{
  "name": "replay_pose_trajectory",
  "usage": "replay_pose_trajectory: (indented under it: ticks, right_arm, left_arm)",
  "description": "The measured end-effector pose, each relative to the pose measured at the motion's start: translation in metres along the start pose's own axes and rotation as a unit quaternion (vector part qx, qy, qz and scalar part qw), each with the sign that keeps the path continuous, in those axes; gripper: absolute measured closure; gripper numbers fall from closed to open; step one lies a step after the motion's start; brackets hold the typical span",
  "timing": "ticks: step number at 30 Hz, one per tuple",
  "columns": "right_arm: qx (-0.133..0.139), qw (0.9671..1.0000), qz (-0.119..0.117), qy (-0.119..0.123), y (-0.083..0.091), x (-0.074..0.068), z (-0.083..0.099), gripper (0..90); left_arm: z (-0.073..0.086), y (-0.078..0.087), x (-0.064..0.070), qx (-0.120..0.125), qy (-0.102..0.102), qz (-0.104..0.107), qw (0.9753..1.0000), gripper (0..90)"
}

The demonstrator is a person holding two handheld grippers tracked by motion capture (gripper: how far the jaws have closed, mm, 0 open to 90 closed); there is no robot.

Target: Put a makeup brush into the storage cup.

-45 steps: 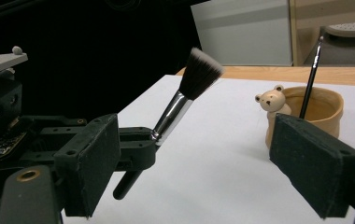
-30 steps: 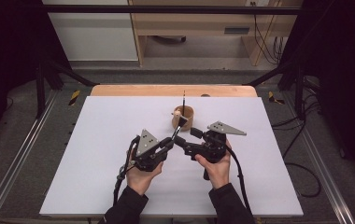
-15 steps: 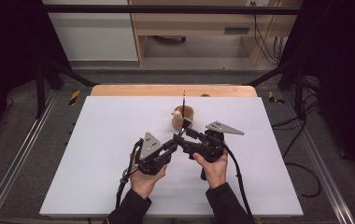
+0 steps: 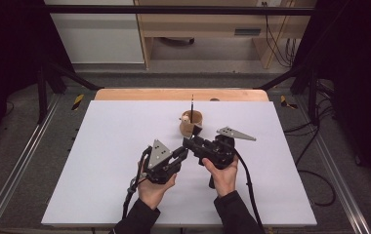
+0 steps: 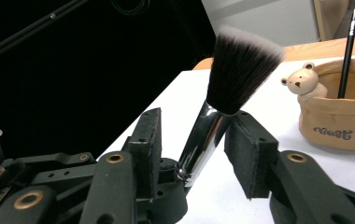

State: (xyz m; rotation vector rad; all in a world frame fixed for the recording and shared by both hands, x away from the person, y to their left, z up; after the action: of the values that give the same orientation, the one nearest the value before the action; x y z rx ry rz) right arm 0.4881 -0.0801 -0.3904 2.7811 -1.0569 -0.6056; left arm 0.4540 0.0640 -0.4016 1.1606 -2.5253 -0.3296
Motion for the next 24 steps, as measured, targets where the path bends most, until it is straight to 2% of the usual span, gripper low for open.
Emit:
replay_pose_trajectory:
  ticks: [9, 13, 21, 24]
  right_arm:
    - [-0.009, 0.9999, 0.001, -0.015, -0.0012, 0.0011, 0.0016, 68.9]
    - [-0.007, 0.9998, -0.001, -0.02, -0.0017, 0.002, 0.0019, 70.8]
    - [0.003, 0.9991, -0.022, -0.037, -0.0002, 0.0034, 0.0024, 76.4]
    - [0.006, 0.9991, -0.024, -0.034, 0.0003, 0.0026, 0.0022, 77.2]
  left_arm:
    - [0.0, 0.0004, 0.0013, 0.003, 0.002, -0.001, 1.0, 79.0]
    - [0.0002, 0.0003, 0.0011, 0.003, 0.003, -0.002, 1.0, 79.0]
    - [0.0008, -0.0007, 0.0024, 0.003, 0.002, -0.004, 1.0, 78.9]
    - [0.0006, -0.0005, 0.0026, 0.004, 0.003, -0.001, 1.0, 78.9]
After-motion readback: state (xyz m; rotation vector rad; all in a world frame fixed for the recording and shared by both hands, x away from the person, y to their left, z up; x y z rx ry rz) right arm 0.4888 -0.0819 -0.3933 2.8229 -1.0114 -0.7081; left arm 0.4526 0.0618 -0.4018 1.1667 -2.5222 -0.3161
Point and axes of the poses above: each handheld gripper's, and its own axes: y roughly backward along the jaws, z roughly out of its underside, x roughly to its right, the point moved 4 cm from there along -y, roughly forward along the jaws, and after that the axes turned 11 degrees about y, right-handed, at the moved point
